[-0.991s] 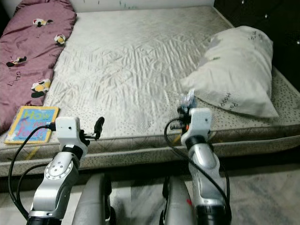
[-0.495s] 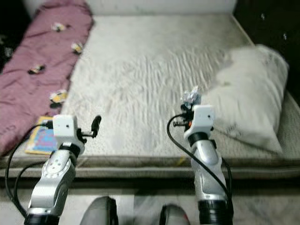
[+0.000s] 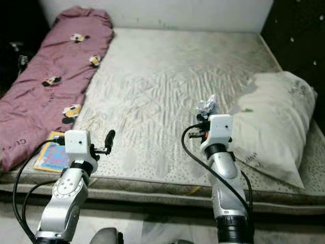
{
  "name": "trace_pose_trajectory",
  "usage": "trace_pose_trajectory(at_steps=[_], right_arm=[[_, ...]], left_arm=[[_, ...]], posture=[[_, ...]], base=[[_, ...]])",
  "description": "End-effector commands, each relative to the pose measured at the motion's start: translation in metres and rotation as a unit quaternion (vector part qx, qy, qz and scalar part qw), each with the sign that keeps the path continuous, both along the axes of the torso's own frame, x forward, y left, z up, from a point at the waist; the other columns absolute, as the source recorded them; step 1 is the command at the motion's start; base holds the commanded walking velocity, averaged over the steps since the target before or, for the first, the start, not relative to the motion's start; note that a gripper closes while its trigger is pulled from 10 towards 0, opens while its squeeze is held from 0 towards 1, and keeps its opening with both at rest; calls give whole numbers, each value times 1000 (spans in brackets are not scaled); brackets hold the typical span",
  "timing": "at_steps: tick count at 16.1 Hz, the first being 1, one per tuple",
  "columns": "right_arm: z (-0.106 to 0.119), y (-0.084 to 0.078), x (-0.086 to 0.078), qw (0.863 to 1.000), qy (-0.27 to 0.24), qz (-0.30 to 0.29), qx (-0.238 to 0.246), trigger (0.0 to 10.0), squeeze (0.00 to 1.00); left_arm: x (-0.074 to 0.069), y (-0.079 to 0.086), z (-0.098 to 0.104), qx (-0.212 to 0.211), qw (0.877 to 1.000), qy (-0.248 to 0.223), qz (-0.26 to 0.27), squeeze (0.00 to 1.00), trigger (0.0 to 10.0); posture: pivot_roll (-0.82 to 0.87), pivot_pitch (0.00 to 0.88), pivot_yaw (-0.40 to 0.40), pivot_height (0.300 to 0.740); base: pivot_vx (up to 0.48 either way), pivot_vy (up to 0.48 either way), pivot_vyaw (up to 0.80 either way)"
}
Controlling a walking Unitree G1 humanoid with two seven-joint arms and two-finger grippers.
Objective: Clean up the room
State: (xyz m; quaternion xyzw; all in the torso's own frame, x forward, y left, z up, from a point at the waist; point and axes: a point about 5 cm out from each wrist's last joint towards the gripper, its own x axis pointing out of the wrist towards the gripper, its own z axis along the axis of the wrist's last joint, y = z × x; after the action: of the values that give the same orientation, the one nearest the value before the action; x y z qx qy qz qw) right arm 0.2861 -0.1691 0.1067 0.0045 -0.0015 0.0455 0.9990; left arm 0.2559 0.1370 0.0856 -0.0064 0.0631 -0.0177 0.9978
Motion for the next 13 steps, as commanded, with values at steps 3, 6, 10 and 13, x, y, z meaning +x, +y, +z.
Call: trace_pose_trajectory(at_steps=[3,6,10,13], right_arm=[[-13,-6,-8,999,26,-17,16,10000,0],[-8,0,0,1000,22,-5,17,10000,0],[-9,-1,-1,1000,24,1,7,10000,0],[-12,-2,-2,1000,31,2,7,10000,0]], left_arm=[[-3,1,-6,-5,1000,9,8,0,10000],[2,-4,-4,-14,1000,7,13,0,10000],[0,-5,-5,-13,1000,7,14,0,10000],[0,-7,-5,-13,1000,7,12,0,10000]], posture=[[-9,0,-6,740],[-13,0,-12,740],[-14,2,-23,740],[-17,9,-25,740]], base=[[0,102,0],[0,480,0],[0,480,-759],[0,480,-540]])
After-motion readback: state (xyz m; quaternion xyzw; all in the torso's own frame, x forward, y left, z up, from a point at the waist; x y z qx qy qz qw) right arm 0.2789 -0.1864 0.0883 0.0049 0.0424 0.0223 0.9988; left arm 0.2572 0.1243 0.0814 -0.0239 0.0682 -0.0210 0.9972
